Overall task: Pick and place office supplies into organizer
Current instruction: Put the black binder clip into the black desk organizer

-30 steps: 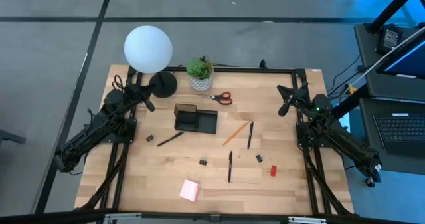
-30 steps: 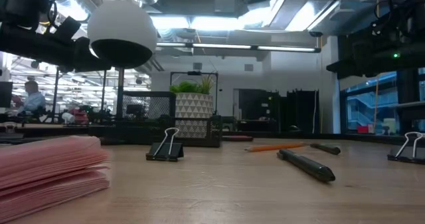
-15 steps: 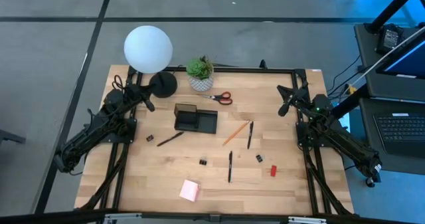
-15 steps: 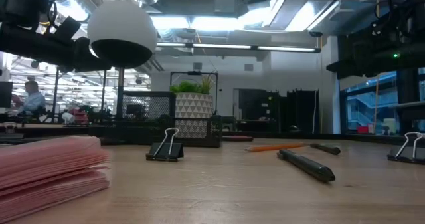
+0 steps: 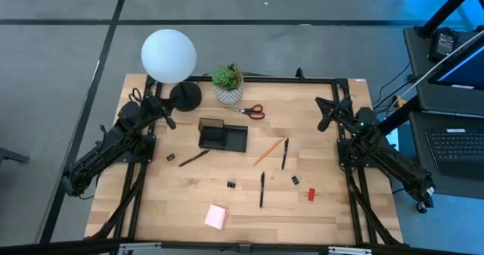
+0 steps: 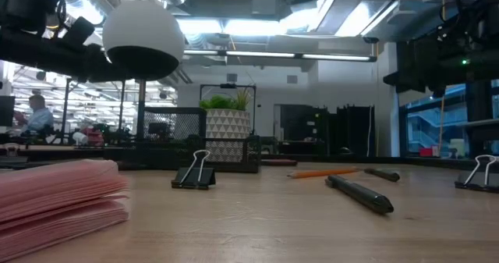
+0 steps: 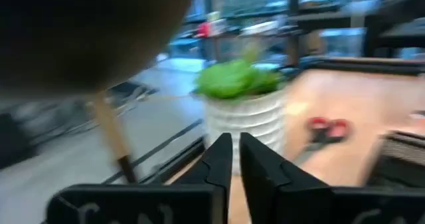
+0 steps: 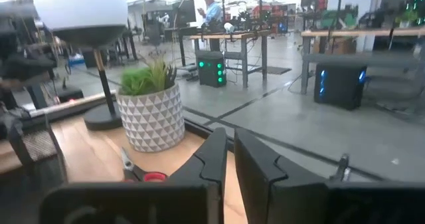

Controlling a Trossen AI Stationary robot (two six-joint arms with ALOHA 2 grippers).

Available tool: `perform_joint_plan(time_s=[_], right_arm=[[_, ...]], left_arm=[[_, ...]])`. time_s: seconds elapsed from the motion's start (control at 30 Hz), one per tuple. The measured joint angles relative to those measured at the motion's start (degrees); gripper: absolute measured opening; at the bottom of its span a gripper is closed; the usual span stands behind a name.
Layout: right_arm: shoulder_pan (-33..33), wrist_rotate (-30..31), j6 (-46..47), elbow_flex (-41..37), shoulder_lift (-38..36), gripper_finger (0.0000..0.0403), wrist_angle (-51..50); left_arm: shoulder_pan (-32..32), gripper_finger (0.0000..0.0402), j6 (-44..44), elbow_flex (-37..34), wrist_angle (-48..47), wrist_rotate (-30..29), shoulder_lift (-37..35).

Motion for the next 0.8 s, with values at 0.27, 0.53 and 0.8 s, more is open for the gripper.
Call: perform_joint_plan(time_s=[0.27,0.53,0.8], right_arm=[[0.0,0.0,5.0,0.01,-0.02,0.0035,-0.01],[0.02,0.0,5.04,0.01,0.0,0.0035,-0.01],[0.01,0.0,4.96,0.0,-0.01,0.0035,-0.01]], left_arm=[[-4.63,0.0122,-12.99,-0.01,6.4,15.82,0.0],[-16.22,0.0158,-11.24,-0.01,11.84,18.86,2.25],[-31.16,0.0156,5.17,1.11,21.97,7.33,10.77]])
